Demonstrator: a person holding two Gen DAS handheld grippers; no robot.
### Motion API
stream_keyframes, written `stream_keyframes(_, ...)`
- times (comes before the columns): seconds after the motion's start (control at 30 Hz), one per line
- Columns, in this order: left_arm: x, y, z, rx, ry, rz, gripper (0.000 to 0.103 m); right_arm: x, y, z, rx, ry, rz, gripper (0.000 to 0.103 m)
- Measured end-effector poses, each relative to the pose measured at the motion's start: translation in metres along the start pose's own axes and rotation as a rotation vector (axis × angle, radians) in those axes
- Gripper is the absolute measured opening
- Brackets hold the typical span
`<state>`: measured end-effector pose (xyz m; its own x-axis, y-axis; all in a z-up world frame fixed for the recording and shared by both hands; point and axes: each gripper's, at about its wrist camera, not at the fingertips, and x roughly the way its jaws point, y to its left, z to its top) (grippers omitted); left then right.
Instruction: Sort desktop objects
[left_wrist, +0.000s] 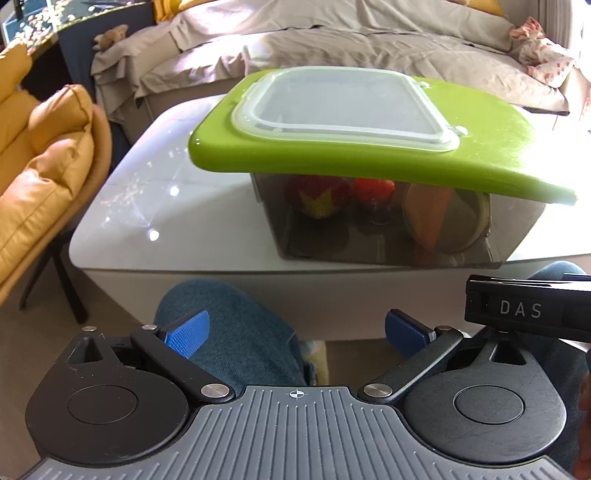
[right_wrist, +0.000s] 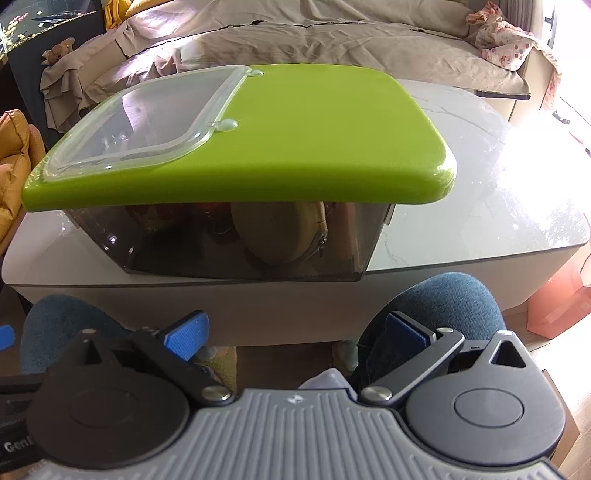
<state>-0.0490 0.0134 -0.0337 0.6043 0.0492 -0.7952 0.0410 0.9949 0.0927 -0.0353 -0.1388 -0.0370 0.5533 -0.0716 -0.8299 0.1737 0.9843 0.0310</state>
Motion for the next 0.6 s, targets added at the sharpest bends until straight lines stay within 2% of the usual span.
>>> stream_keyframes(0.17,0.0011,0.0016,0.003,-0.021,-0.002,-0.015,0.103,0.0022,-0.0063,0.0024,0.013,0.002,-0.005,0.103)
stream_keyframes(0.6,0.0053,0.0029,0.0041,-0.032,0.011,0.003,0.103,-0.0042,-0.0102,0.0021,0.018,-0.011,0.001,0.103)
